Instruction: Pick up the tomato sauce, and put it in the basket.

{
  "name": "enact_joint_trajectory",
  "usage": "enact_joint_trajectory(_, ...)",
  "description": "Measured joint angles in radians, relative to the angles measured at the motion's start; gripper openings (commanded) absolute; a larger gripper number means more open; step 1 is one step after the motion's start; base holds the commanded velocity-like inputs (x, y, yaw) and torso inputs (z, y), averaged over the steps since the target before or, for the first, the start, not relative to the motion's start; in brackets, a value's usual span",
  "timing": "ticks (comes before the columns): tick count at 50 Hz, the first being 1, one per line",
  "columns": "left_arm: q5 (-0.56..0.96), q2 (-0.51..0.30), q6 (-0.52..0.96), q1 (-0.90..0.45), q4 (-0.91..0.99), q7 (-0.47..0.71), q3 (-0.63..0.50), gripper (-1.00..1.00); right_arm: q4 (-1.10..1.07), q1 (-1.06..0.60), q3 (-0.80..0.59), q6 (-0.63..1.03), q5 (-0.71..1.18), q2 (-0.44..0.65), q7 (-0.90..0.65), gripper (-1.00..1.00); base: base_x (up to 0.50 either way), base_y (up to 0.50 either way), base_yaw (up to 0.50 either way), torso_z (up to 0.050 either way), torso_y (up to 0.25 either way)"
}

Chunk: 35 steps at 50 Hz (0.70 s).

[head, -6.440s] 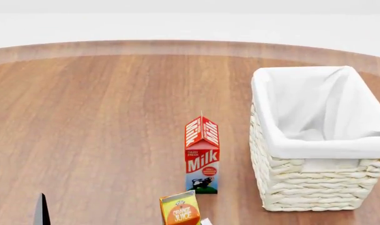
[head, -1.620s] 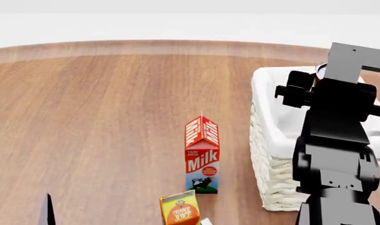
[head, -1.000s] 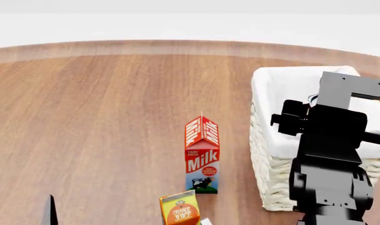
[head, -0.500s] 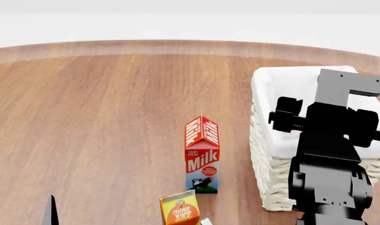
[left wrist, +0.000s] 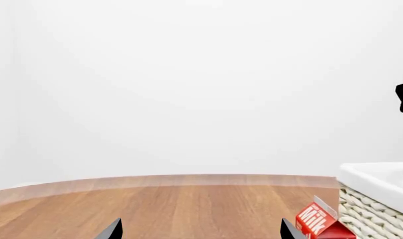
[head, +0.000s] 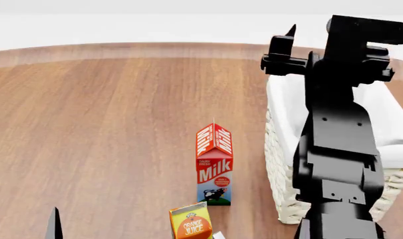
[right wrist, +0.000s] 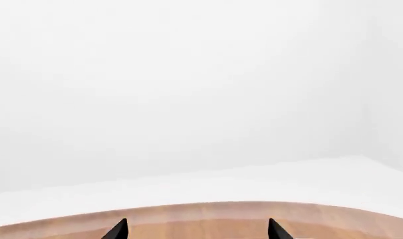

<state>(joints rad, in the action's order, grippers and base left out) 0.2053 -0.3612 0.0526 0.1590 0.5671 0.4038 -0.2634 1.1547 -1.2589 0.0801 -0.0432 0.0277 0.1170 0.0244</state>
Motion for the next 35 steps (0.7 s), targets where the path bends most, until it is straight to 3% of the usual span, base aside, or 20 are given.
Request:
enact_joint_trajectory(21,0.001,-0.007,-0.003,0.001,0.005,0.007,-0.004,1.0,-1.162,0.485,0.013,0.361,0.126,-0.03,0.061,1.0,0.0,0.0,0.0,0.0,0.0)
enact_joint_trajectory(35,0.001,-0.011,-0.002,0.005,0.013,0.012,-0.007,1.0,-1.612,0.755,0.01,0.451,0.196,-0.021,0.058,1.0,0.0,0.0,0.0,0.0,0.0)
